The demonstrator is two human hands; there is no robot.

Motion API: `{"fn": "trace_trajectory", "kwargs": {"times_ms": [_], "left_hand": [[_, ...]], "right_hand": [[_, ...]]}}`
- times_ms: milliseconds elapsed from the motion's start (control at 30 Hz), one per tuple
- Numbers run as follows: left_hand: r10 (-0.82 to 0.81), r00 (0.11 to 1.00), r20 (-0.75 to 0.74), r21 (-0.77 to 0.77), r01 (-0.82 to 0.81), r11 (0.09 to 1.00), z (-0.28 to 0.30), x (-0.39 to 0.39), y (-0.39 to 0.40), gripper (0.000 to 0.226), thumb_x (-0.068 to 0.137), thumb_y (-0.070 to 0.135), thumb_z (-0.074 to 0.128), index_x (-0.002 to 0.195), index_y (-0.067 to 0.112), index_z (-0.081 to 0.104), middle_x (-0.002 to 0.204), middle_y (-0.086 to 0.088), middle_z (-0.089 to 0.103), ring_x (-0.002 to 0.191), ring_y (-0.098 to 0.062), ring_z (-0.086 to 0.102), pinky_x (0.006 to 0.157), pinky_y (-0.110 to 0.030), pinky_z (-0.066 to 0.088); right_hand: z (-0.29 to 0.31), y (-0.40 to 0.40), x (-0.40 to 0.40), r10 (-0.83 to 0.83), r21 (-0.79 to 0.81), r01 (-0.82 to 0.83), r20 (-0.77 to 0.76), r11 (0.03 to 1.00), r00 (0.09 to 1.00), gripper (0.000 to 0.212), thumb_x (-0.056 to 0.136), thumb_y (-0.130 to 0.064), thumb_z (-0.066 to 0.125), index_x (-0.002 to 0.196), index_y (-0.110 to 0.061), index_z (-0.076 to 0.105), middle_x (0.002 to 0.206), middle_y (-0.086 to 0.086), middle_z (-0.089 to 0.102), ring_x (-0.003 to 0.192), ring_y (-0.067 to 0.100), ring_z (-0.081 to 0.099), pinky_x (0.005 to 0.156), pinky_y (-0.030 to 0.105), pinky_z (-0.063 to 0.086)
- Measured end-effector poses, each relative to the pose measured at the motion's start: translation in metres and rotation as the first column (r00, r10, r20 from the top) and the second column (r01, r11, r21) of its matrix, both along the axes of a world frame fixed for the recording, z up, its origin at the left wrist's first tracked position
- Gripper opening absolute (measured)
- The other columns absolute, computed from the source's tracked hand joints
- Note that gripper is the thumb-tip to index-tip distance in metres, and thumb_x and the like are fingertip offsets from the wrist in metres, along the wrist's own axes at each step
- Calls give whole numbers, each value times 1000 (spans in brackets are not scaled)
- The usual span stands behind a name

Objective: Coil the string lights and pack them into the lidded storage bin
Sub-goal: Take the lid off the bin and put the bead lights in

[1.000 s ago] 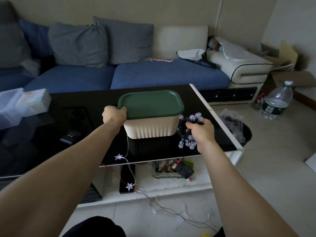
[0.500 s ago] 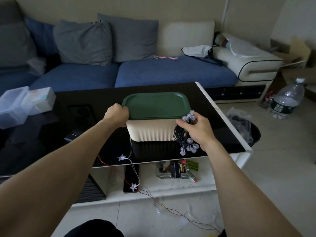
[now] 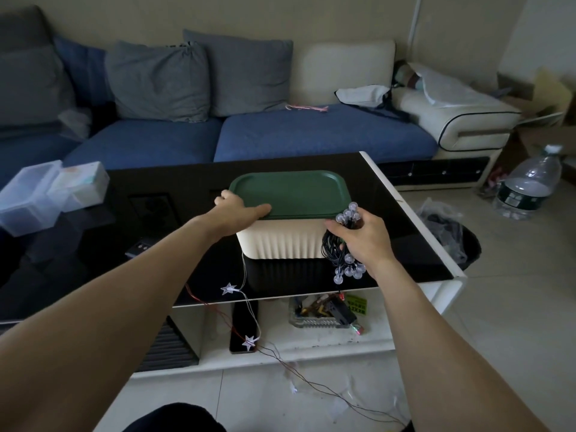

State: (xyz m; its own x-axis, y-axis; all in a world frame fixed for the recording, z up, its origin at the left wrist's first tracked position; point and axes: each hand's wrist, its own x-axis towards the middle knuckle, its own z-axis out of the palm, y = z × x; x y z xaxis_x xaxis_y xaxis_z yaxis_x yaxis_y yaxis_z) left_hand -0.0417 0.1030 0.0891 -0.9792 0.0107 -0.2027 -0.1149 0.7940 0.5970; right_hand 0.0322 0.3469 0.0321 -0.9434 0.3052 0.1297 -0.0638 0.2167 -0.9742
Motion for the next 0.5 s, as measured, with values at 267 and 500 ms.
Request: {"fn": "trace_trajectory", "kwargs": {"times_ms": [267, 500], "left_hand": [[-623, 691, -368, -513, 407, 755, 10, 24, 84, 76, 88, 49, 57, 151, 15, 31, 151, -10, 40, 140, -29, 35, 116, -43, 27], [-706, 647, -288, -700, 360, 616, 2, 17, 103, 51, 100, 51, 40, 133, 14, 51, 124, -10, 57, 115, -31, 54, 93, -45, 47]], "right_hand": [[-4, 2, -5, 64, -15, -64, -26, 998, 998, 30, 74, -14, 88, 99, -18, 73, 91, -3, 76, 81, 8, 71, 74, 29, 57], [-11, 14, -11, 357, -69, -351, 93, 934, 930, 48, 71, -3, 87, 112, -18, 68, 98, -5, 76, 93, 6, 71, 78, 17, 53]]}}
